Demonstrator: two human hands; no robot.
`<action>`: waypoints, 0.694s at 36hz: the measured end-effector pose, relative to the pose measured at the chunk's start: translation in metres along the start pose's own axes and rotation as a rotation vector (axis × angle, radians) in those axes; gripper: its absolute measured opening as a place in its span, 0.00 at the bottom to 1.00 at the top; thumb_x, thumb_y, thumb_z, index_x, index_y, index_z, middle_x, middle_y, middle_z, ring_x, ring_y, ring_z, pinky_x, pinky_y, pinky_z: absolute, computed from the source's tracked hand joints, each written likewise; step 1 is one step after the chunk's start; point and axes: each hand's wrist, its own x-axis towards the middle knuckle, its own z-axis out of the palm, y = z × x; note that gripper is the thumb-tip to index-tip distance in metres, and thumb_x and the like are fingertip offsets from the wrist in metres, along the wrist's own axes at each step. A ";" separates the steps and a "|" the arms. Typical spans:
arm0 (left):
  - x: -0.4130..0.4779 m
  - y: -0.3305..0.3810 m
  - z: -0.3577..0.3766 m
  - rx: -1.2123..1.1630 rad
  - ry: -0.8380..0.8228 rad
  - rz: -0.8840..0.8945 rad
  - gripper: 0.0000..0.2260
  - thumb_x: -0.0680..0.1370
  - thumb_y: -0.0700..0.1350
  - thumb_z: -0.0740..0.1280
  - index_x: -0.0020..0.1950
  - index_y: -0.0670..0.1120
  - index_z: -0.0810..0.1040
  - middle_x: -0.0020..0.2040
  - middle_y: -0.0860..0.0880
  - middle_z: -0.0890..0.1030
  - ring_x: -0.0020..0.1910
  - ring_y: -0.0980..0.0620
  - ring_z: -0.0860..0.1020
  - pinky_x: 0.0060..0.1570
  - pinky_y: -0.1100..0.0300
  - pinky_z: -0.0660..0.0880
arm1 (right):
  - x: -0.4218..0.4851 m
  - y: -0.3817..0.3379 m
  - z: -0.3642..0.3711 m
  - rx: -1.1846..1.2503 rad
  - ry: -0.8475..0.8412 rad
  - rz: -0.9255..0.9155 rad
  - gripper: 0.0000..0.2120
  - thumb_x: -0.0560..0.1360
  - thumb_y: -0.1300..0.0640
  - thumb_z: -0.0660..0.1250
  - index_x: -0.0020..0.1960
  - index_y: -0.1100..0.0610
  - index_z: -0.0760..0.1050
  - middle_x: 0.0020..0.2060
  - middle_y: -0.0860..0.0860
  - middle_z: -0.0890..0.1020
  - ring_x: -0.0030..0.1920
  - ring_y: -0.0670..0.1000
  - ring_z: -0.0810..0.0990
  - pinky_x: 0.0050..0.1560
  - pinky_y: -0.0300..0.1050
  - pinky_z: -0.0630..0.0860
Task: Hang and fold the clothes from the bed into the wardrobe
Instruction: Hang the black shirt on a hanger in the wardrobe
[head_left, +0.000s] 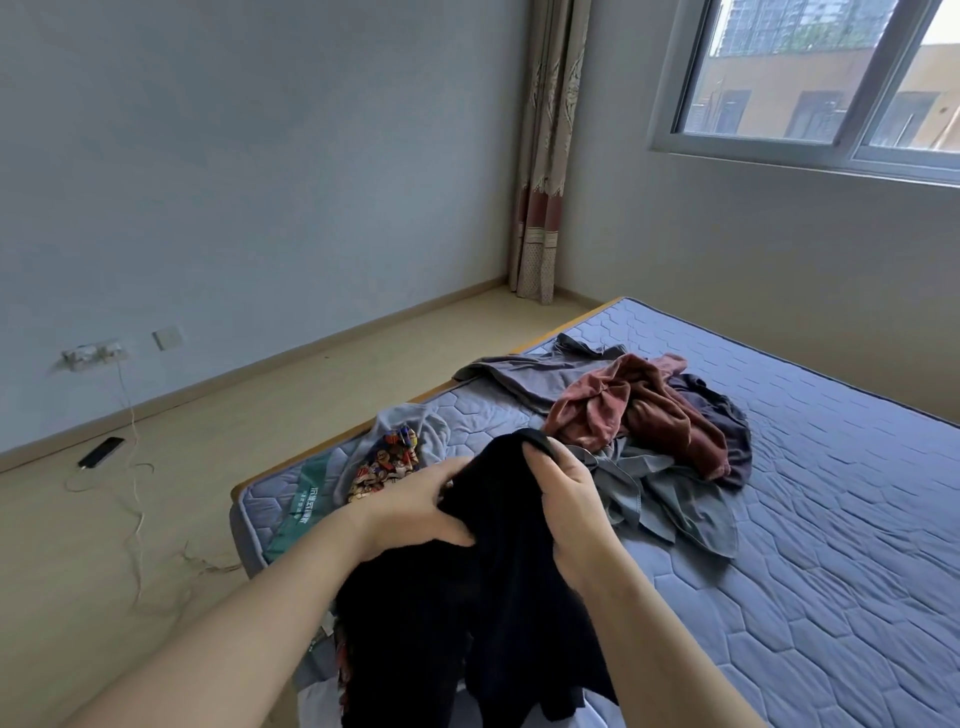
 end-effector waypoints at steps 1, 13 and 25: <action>0.001 -0.001 0.001 0.039 0.010 0.006 0.18 0.71 0.39 0.71 0.58 0.53 0.74 0.54 0.49 0.80 0.54 0.54 0.79 0.54 0.60 0.76 | 0.000 0.000 -0.001 -0.004 0.007 -0.004 0.15 0.78 0.59 0.61 0.39 0.48 0.82 0.39 0.50 0.83 0.44 0.50 0.80 0.48 0.47 0.76; 0.005 0.004 0.004 -0.115 0.303 0.004 0.24 0.66 0.55 0.66 0.49 0.34 0.73 0.40 0.45 0.75 0.41 0.50 0.73 0.44 0.53 0.68 | 0.000 -0.002 -0.014 -0.035 0.003 0.032 0.07 0.74 0.61 0.69 0.49 0.51 0.76 0.36 0.47 0.84 0.36 0.44 0.83 0.34 0.36 0.77; 0.003 0.002 0.000 -0.231 0.460 -0.100 0.08 0.76 0.41 0.64 0.52 0.38 0.77 0.49 0.40 0.81 0.49 0.44 0.79 0.52 0.49 0.74 | -0.005 0.011 -0.015 -0.233 -0.058 0.165 0.22 0.66 0.59 0.76 0.53 0.44 0.72 0.49 0.49 0.82 0.49 0.49 0.82 0.48 0.44 0.80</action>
